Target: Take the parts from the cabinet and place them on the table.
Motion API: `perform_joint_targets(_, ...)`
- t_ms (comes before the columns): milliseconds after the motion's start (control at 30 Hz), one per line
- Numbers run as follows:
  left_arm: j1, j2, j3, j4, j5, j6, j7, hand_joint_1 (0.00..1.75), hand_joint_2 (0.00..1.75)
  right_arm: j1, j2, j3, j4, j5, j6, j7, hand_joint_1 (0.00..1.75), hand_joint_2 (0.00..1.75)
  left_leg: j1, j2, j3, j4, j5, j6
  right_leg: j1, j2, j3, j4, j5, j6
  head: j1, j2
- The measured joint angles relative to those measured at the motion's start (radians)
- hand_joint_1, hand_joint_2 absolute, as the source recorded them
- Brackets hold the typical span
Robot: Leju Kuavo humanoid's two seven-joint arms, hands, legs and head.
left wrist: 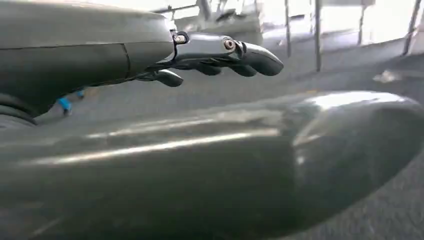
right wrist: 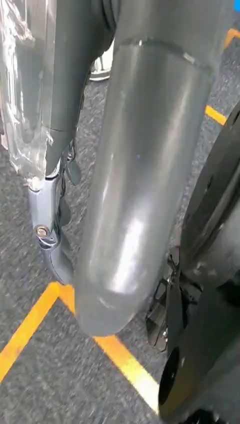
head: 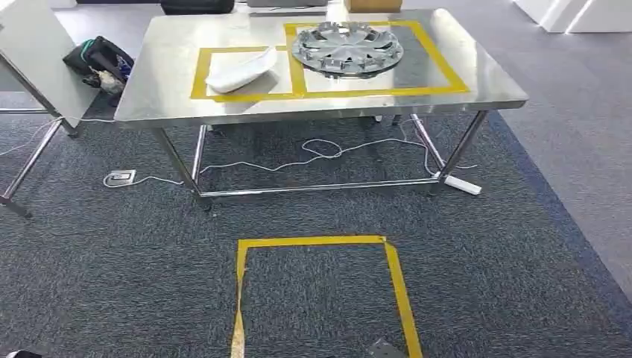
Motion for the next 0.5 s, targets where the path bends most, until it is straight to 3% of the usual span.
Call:
perform_joint_targets(33,0.000,-0.003,0.017,0.012,0.031,-0.048,-0.006,0.00,0.00,0.001,0.000,-0.002,0.000,-0.008,0.001,0.000,0.00,0.00,-0.002,-0.001,-0.003,0.001,0.004,-0.001,0.000,0.000,0.039,-0.068,0.038,-0.003,0.000,0.000)
perform_joint_targets(100,0.007,-0.010,0.064,0.038,0.075,-0.124,-0.008,0.00,0.00,0.000,0.000,-0.009,0.000,-0.025,0.003,-0.005,0.00,0.00,-0.003,-0.002,-0.004,0.003,0.007,-0.005,0.001,0.001,0.150,-0.258,0.113,-0.012,0.000,0.000)
perform_joint_targets(133,0.012,-0.023,0.086,0.052,0.096,-0.160,0.011,0.00,0.00,-0.002,0.000,-0.015,0.000,-0.034,0.003,-0.006,0.00,0.00,-0.008,-0.001,-0.007,0.006,0.008,-0.008,0.001,0.005,0.184,-0.325,0.108,-0.015,0.000,0.000)
perform_joint_targets(167,0.015,-0.041,0.116,0.070,0.123,-0.201,0.042,0.00,0.00,-0.004,0.006,-0.022,0.000,-0.040,0.002,-0.008,0.00,0.00,-0.012,-0.001,-0.012,0.014,0.008,-0.010,0.000,0.006,0.187,-0.335,0.113,-0.016,-0.003,0.000)
perform_joint_targets(200,0.021,-0.053,0.142,0.083,0.137,-0.215,0.053,0.00,0.00,-0.003,0.007,-0.027,0.000,-0.042,0.002,-0.008,0.00,0.00,-0.015,0.000,-0.015,0.014,0.004,-0.001,-0.003,0.005,0.189,-0.336,0.117,-0.011,-0.003,0.000)
perform_joint_targets(233,0.028,-0.071,0.166,0.096,0.145,-0.221,0.058,0.00,0.00,0.000,0.008,-0.030,0.000,-0.043,0.000,-0.007,0.00,0.00,-0.015,0.000,-0.018,0.014,0.010,0.013,-0.002,0.005,0.182,-0.335,0.117,-0.013,-0.003,0.000)
perform_joint_targets(367,0.040,-0.117,0.218,0.130,0.153,-0.221,0.063,0.00,0.00,0.000,0.010,-0.040,0.000,-0.043,0.000,-0.007,0.00,0.00,-0.010,-0.001,-0.021,0.007,0.021,-0.006,0.004,0.001,0.170,-0.334,0.122,-0.020,-0.003,0.000)
perform_joint_targets(500,0.040,-0.132,0.245,0.147,0.153,-0.221,0.065,0.00,0.00,-0.002,0.011,-0.048,0.000,-0.043,0.000,-0.007,0.00,0.00,-0.010,-0.002,-0.025,0.007,0.027,-0.015,0.005,0.000,0.164,-0.329,0.124,-0.024,-0.003,0.000)
